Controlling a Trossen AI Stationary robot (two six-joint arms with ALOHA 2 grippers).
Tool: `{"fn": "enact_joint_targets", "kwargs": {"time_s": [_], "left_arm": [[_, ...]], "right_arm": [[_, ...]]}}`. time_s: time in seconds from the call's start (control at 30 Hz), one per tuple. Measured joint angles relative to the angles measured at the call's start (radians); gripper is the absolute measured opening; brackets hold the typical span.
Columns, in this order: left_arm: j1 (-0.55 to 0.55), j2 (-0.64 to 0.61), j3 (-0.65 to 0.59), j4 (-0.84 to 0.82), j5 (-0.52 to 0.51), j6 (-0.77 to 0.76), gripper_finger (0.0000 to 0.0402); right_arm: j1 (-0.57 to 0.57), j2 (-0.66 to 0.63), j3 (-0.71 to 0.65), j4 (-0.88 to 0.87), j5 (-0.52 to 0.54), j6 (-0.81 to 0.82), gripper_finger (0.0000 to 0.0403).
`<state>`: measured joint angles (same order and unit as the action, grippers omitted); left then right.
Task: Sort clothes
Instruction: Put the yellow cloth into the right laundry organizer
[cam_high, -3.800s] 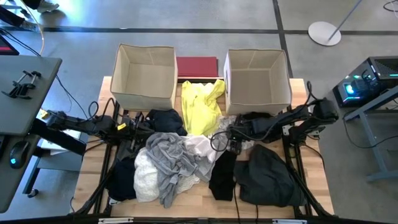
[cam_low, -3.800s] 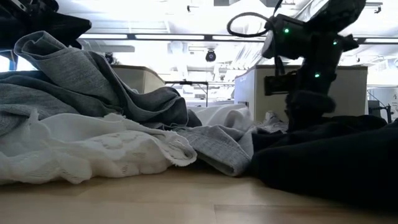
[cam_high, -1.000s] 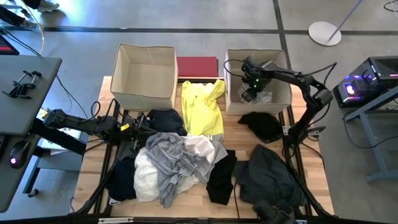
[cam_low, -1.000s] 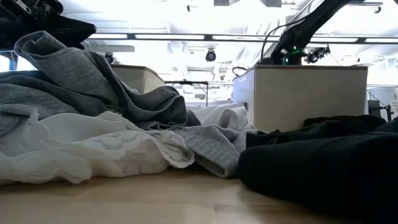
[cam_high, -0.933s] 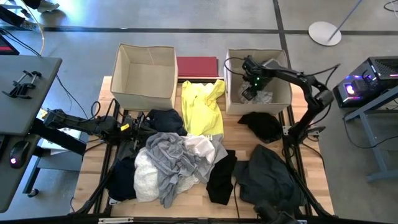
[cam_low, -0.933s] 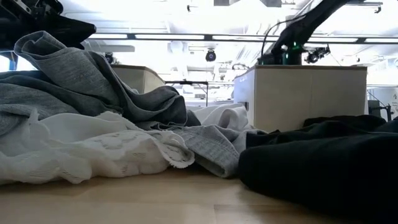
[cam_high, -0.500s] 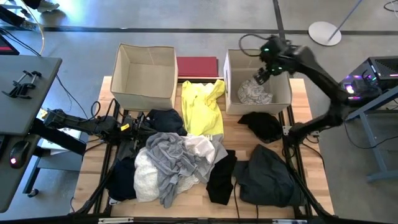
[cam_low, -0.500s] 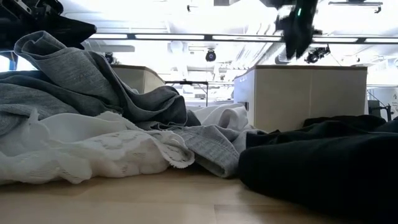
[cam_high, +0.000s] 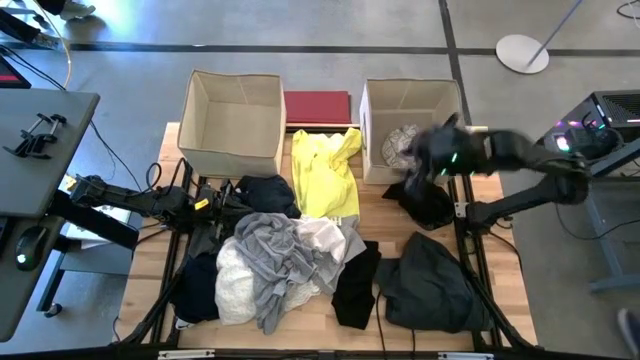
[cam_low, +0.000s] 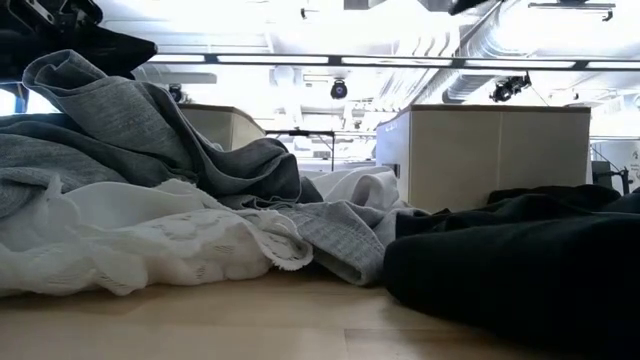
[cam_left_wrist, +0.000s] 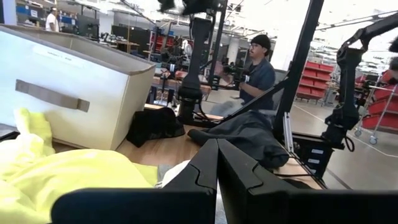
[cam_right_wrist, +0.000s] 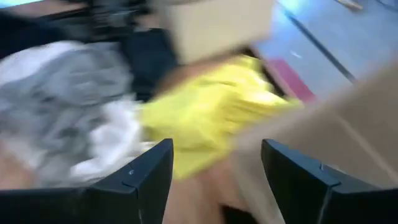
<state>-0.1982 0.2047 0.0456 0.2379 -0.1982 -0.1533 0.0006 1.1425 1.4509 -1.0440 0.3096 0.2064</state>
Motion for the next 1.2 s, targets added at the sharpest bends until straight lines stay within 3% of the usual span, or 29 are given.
{"fn": "enact_joint_targets", "kwargs": {"time_s": [0.17, 0.3, 0.6, 0.8, 1.03, 1.2], "left_arm": [[0.000, 0.000, 0.000, 0.000, 0.000, 0.000, 0.0000], [0.000, 0.000, 0.000, 0.000, 0.000, 0.000, 0.0000], [0.000, 0.000, 0.000, 0.000, -0.006, 0.000, 0.0000], [0.000, 0.000, 0.000, -0.001, -0.018, 0.000, 0.0000], [0.000, 0.000, 0.000, -0.001, -0.019, 0.016, 0.0000], [0.000, 0.000, 0.000, -0.002, -0.019, 0.025, 0.0000]], "right_arm": [[0.123, 0.064, -0.153, 0.277, 0.002, -0.138, 0.0232], [0.112, 0.162, -0.168, 0.418, 0.130, -0.104, 0.0232], [-0.078, 0.477, 0.090, 0.320, -0.026, -0.250, 0.0232], [-0.184, 0.690, 0.192, 0.228, -0.211, -0.280, 0.0245], [-0.226, 0.851, 0.205, 0.274, -0.213, -0.311, 0.0298], [-0.237, 0.929, 0.205, 0.334, -0.213, -0.265, 0.0304]]}}
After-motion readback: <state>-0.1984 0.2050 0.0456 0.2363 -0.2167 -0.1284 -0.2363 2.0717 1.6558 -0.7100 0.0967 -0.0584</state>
